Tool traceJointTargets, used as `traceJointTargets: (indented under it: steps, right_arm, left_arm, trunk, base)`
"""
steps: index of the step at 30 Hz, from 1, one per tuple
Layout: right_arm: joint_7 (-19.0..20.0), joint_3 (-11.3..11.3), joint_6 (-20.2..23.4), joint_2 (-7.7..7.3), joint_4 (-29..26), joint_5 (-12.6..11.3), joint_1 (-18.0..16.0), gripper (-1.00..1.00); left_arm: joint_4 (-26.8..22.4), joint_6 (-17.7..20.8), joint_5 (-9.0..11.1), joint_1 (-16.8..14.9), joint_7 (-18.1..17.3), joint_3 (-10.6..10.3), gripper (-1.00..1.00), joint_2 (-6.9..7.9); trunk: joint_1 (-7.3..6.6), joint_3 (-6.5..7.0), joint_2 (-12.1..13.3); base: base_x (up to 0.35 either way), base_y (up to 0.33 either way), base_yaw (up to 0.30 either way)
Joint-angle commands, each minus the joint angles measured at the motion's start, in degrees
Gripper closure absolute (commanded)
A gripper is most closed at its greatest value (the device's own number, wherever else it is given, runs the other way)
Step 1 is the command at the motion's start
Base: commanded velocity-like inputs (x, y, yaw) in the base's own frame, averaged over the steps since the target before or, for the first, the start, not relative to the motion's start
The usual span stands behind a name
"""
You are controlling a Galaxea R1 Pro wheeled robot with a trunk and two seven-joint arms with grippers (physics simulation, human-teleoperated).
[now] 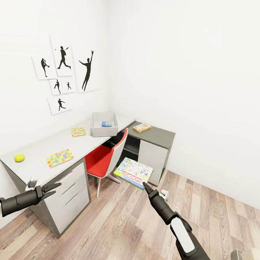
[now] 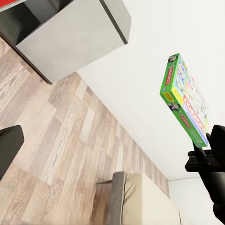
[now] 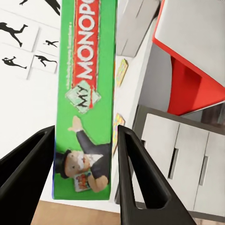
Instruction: Put all the toys in the child's room - the three board games (two on the bed and one on the table), the two jigsaw puzzles on the table, and the tennis ball on the table - inside the toy box on the table in the child's room.
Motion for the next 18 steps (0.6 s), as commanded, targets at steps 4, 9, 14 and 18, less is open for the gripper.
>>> traceJointTargets:
  steps: [4,9,14,18]
  right_arm:
    - [-0.02,-0.03,0.39,0.01,-0.05,-0.57,-0.05,1.00]
    - [0.05,0.04,0.39,0.01,-0.15,-0.57,-0.05,1.00]
    - [0.06,0.06,0.41,0.01,-0.18,-0.57,-0.05,1.00]
    - [0.05,0.06,0.39,0.01,-0.18,-0.57,-0.05,1.00]
  left_arm:
    - [-0.01,1.12,0.05,-0.13,-0.07,0.13,-1.00,0.35]
    - [-0.18,2.48,-0.01,-0.14,-0.07,0.31,-1.00,1.13]
    - [-0.25,2.89,0.08,-0.14,-0.08,0.30,-1.00,2.30]
    - [-0.26,2.93,0.10,-0.14,-0.07,0.33,-1.00,2.45]
  trunk:
    - [0.04,-0.12,-0.12]
    - [0.04,-0.12,-0.12]
    - [0.04,-0.12,-0.12]
    - [0.04,-0.12,-0.12]
  base:
    - [0.000,0.000,0.000]
    - [0.000,0.000,0.000]
    - [0.000,0.000,0.000]
    - [0.000,0.000,0.000]
